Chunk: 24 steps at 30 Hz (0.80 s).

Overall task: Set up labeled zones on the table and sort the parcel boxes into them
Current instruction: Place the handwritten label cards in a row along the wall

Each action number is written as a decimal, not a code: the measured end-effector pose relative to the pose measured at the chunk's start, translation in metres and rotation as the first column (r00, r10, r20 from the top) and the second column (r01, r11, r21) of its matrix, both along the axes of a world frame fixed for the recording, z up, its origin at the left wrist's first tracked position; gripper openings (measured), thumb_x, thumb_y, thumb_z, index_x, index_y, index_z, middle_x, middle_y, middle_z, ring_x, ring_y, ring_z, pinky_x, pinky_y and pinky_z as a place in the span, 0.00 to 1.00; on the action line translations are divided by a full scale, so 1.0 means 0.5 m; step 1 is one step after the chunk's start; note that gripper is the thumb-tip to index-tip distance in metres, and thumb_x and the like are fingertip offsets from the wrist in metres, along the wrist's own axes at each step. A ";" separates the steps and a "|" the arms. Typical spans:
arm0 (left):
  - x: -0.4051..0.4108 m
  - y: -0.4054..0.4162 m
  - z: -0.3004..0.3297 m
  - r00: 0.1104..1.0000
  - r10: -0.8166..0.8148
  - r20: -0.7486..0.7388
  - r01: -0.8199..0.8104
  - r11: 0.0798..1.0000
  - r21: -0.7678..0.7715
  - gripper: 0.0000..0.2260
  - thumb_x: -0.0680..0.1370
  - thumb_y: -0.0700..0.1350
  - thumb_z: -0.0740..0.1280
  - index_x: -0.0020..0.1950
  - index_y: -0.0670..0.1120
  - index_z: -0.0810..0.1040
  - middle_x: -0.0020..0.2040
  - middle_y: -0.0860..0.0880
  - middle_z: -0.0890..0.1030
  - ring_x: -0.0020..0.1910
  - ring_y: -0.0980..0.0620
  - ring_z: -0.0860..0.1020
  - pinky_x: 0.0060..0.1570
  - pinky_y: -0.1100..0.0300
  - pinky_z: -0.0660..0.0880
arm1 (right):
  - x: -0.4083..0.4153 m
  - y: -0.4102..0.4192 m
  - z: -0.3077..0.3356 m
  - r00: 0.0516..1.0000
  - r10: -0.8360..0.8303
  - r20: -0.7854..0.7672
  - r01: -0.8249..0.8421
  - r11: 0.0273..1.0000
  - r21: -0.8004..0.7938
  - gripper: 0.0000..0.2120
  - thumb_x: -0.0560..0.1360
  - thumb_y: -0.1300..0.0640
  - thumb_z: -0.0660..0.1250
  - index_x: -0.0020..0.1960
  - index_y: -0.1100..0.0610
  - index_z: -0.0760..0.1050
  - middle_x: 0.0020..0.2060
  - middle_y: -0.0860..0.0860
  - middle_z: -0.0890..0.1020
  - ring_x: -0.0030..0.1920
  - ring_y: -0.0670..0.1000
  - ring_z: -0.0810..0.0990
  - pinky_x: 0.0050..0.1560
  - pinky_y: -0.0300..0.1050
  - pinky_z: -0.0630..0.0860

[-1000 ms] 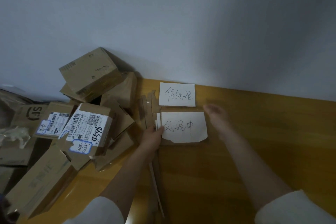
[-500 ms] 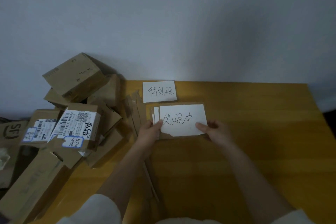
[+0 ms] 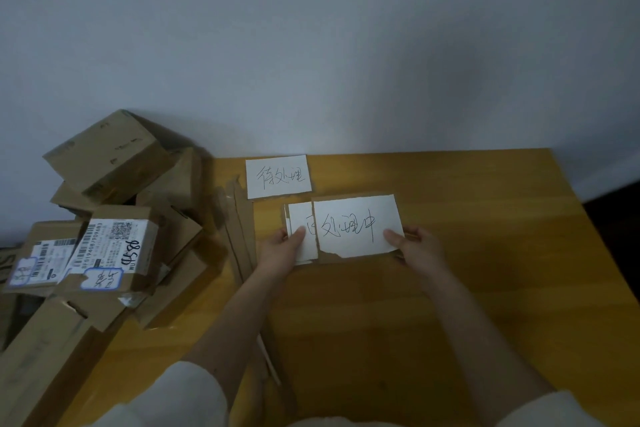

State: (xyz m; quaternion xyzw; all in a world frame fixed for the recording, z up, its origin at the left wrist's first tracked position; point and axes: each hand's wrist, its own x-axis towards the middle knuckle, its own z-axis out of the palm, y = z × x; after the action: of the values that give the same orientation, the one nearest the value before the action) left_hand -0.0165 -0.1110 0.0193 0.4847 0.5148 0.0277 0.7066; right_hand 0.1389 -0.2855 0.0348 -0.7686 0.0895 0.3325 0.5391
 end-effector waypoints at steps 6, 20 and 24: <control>0.041 -0.023 -0.017 0.999 0.034 -0.008 -0.034 0.999 -0.015 0.15 0.80 0.47 0.64 0.65 0.43 0.73 0.58 0.44 0.80 0.55 0.44 0.79 0.55 0.50 0.78 | 0.090 -0.007 0.015 0.978 -0.167 -0.123 0.182 0.975 0.128 0.14 0.76 0.59 0.70 0.61 0.57 0.75 0.47 0.53 0.81 0.39 0.50 0.79 0.26 0.36 0.77; 0.138 -0.020 -0.071 0.992 -0.041 -0.117 0.041 0.999 -0.008 0.17 0.80 0.45 0.63 0.68 0.43 0.72 0.60 0.43 0.79 0.57 0.43 0.79 0.58 0.47 0.78 | 0.287 0.072 -0.089 0.962 -0.205 -0.181 0.211 0.977 0.013 0.17 0.80 0.62 0.62 0.68 0.57 0.71 0.59 0.56 0.77 0.47 0.51 0.79 0.29 0.36 0.79; 0.146 -0.020 -0.081 0.987 -0.086 -0.138 0.082 0.996 -0.036 0.16 0.80 0.45 0.63 0.68 0.43 0.71 0.59 0.44 0.79 0.55 0.45 0.79 0.53 0.51 0.79 | 0.295 0.093 -0.116 0.969 -0.161 -0.186 0.160 0.987 -0.018 0.17 0.81 0.63 0.60 0.69 0.54 0.71 0.59 0.54 0.76 0.48 0.51 0.78 0.36 0.40 0.79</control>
State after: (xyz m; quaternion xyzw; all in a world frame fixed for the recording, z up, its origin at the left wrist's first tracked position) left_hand 0.0565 -0.1211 -0.0213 0.4960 0.5422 -0.0438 0.6768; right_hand 0.2863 -0.2392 -0.0233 -0.7250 0.2020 0.3585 0.5523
